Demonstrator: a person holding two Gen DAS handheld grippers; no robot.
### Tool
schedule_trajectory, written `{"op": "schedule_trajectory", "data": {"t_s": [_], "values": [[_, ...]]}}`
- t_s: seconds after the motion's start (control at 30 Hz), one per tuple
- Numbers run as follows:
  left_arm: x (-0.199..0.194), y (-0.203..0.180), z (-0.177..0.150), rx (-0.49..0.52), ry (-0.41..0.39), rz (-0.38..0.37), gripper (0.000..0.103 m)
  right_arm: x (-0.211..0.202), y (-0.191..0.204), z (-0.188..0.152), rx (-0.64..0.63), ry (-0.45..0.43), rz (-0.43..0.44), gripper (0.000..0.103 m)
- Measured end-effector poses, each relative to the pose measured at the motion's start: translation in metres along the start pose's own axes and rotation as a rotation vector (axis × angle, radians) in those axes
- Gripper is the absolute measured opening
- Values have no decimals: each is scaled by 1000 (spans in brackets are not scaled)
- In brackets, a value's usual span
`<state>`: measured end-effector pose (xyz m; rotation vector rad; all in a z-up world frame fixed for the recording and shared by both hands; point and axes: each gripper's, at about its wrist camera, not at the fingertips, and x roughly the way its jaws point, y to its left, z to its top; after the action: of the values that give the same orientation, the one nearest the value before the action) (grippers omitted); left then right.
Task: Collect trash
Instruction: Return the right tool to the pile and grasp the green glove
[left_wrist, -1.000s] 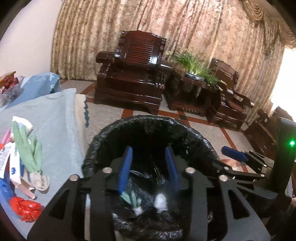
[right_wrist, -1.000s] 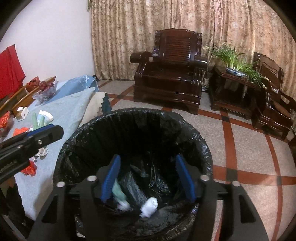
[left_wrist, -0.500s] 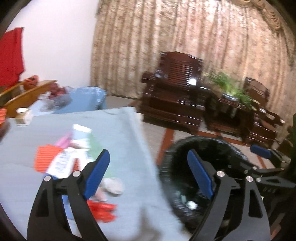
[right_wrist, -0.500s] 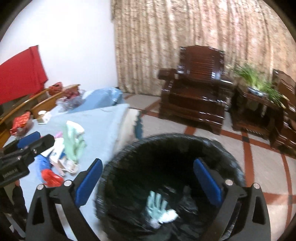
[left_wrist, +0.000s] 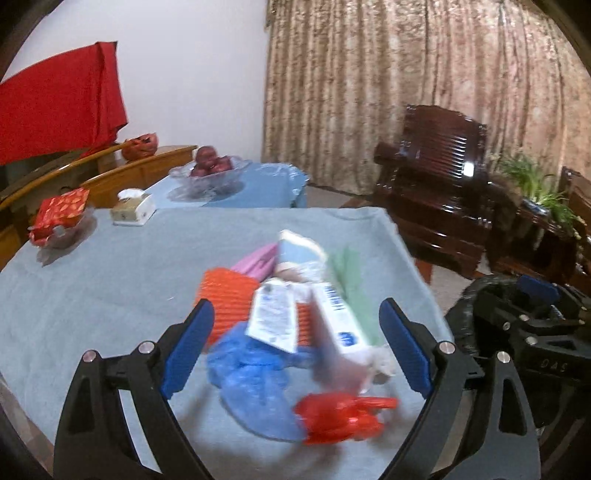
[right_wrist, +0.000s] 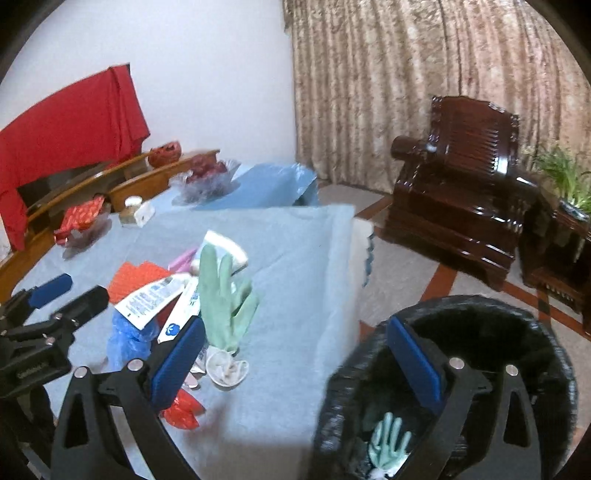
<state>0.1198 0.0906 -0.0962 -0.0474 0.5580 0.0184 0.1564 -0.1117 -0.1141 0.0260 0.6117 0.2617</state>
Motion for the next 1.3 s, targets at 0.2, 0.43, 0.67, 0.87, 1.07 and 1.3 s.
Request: {"op": "schedule_trajectory", "data": {"t_s": [0.2,0.43,0.67,0.87,1.07,1.3], "values": [[11,24,-14,-27,21,39,88,34,19,-7,-15,52,25,92],[18,38,-30,-44,51,64,88,66,35,-18,-53,123,42,81],[27,48,-39,-61,74,72,88,83,45,-26,-67,177,71,80],[34,50,-43,-62,86,75,88,96,52,-28,-71,208,90,79],[38,54,-44,-75,98,80,88,113,57,-33,-75,255,89,73],[39,56,-46,-77,103,76,88,120,59,-34,-85,294,134,33]]}}
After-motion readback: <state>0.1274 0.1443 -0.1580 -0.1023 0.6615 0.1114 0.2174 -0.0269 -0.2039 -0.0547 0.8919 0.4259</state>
